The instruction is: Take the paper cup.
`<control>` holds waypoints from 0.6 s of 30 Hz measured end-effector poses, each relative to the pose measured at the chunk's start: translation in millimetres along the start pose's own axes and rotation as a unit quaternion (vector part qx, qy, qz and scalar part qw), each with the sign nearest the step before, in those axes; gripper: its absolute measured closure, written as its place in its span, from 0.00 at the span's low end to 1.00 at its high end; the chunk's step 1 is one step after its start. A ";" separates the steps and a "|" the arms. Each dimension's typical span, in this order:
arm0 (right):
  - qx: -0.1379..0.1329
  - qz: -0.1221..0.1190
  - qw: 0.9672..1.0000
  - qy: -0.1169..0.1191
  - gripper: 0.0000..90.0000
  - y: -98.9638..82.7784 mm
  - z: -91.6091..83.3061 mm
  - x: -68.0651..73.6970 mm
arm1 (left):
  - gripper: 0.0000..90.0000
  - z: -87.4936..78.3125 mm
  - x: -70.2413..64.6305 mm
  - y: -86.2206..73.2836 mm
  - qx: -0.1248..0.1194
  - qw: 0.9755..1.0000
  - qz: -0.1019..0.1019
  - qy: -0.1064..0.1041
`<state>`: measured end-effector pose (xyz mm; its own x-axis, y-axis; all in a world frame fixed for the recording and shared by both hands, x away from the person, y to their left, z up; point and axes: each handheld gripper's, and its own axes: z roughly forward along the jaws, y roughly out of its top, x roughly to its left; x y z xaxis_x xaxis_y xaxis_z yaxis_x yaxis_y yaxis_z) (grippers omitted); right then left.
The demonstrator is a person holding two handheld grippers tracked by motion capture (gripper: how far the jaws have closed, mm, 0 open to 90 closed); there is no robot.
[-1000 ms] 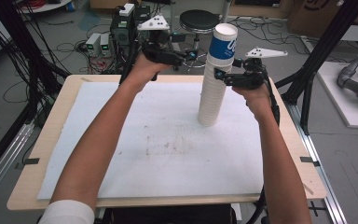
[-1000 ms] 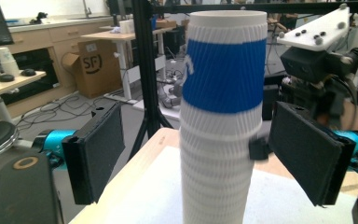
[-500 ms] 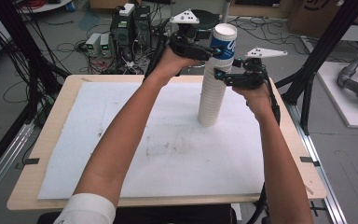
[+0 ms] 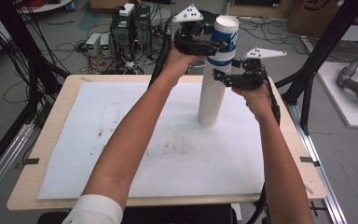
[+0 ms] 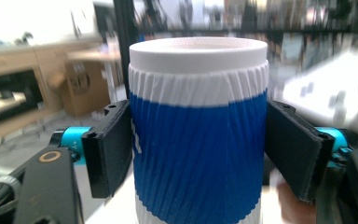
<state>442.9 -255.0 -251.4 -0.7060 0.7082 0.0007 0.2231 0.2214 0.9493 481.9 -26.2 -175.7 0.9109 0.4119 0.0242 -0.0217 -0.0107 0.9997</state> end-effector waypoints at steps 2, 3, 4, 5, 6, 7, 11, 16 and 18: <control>0.001 -0.004 1.000 0.000 0.19 0.0 -0.2 0.1 | 0.30 -5.7 -0.8 11.4 -0.013 1.000 0.005 0.008; 0.000 -0.002 1.000 0.000 0.19 0.0 -0.4 0.1 | 0.30 -9.0 -1.0 16.6 -0.020 1.000 0.005 0.008; 0.000 0.000 1.000 -0.002 0.18 -0.2 -0.7 0.2 | 0.30 -12.7 -1.5 21.1 -0.030 1.000 0.003 0.009; -0.001 0.000 1.000 -0.004 0.18 -0.2 -0.7 0.1 | 0.30 -12.7 -1.5 21.1 -0.030 1.000 0.003 0.009; -0.001 0.002 1.000 -0.005 0.18 -0.4 -1.2 0.8 | 0.30 -21.9 -1.6 28.1 -0.043 0.999 0.003 0.014; -0.002 0.003 1.000 -0.008 0.18 -0.9 -1.2 1.3 | 0.30 -26.3 -1.3 30.7 -0.047 0.999 0.005 0.018; 0.005 0.006 1.000 -0.021 0.17 -2.7 -0.9 2.4 | 0.31 -43.6 2.1 38.2 -0.064 0.998 0.000 0.027; 0.022 0.006 1.000 -0.020 0.17 -9.5 -4.4 1.2 | 0.31 -66.0 3.5 41.8 -0.062 0.997 0.008 0.037; 0.028 0.006 0.999 -0.018 0.17 -15.7 -7.9 0.6 | 0.31 -78.1 5.1 35.6 -0.053 0.998 0.008 0.043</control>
<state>433.7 -263.3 -263.8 -0.6794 0.7338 -0.0009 0.2689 0.2500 0.9302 453.7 46.7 -139.9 0.8712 0.4897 0.0356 -0.0835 0.0764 0.9936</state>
